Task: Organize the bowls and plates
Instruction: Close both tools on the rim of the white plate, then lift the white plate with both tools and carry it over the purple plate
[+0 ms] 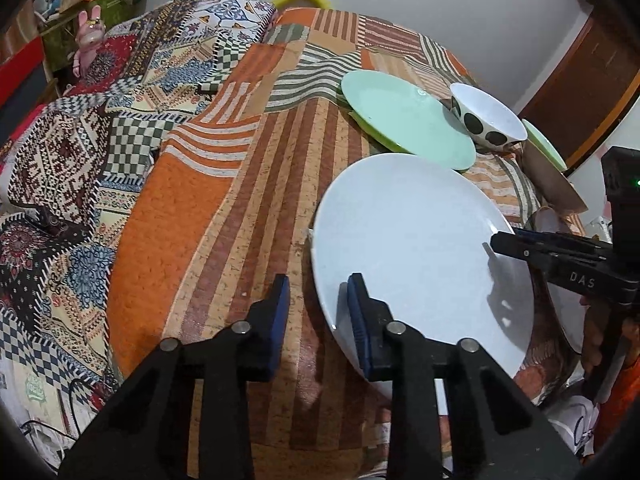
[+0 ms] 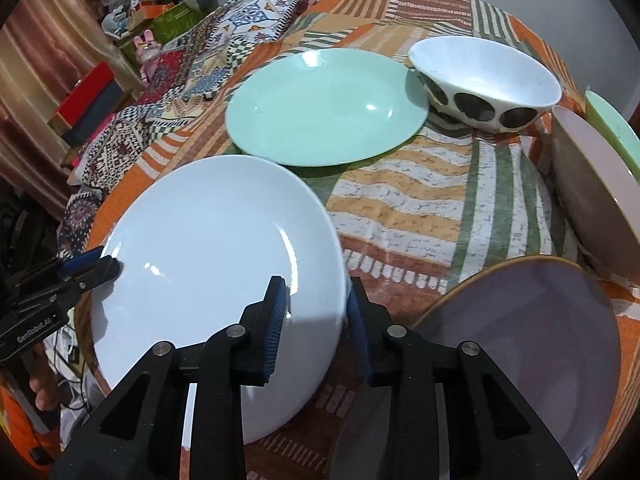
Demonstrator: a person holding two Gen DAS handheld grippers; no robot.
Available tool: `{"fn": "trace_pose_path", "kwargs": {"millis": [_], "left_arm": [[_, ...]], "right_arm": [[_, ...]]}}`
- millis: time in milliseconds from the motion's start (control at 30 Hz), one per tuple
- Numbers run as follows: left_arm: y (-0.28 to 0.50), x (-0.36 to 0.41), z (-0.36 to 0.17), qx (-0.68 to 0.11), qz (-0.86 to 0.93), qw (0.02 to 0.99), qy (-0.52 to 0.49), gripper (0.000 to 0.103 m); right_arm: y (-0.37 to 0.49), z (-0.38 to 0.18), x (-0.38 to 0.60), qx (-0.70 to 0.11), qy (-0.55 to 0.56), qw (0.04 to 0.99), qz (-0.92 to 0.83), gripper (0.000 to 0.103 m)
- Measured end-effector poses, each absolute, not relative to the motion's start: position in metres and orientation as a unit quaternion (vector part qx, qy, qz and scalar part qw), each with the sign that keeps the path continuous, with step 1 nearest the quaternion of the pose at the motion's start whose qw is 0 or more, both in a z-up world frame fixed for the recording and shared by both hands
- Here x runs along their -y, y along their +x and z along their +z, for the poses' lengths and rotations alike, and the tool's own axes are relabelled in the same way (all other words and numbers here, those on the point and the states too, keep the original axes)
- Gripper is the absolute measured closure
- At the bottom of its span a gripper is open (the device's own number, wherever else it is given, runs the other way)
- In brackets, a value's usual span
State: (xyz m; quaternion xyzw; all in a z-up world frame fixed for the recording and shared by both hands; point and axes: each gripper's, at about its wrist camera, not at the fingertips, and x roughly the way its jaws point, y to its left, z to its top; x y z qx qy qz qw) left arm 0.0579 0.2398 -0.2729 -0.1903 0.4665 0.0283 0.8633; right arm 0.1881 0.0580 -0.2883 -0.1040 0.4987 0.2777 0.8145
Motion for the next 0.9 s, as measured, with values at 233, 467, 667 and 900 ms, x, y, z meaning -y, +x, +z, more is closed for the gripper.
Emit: {"fn": "trace_pose_path", "kwargs": {"millis": [233, 467, 667, 900], "left_arm": [[0.059, -0.236, -0.274, -0.468, 0.02, 0.861, -0.198, 0.085], [0.057, -0.23, -0.27, -0.472, 0.037, 0.862, -0.181, 0.085], [0.055, -0.231, -0.267, -0.472, 0.053, 0.86, -0.184, 0.085], [0.052, -0.232, -0.255, -0.463, 0.061, 0.864, -0.185, 0.085]], "right_arm": [[0.19, -0.291, -0.062, -0.495, -0.116, 0.816, 0.274, 0.076], [0.193, -0.289, -0.058, -0.504, -0.079, 0.812, 0.283, 0.076], [0.184, -0.284, -0.059, -0.493, -0.076, 0.817, 0.289, 0.076], [0.18, -0.274, -0.059, -0.478, -0.065, 0.823, 0.3, 0.078]]}}
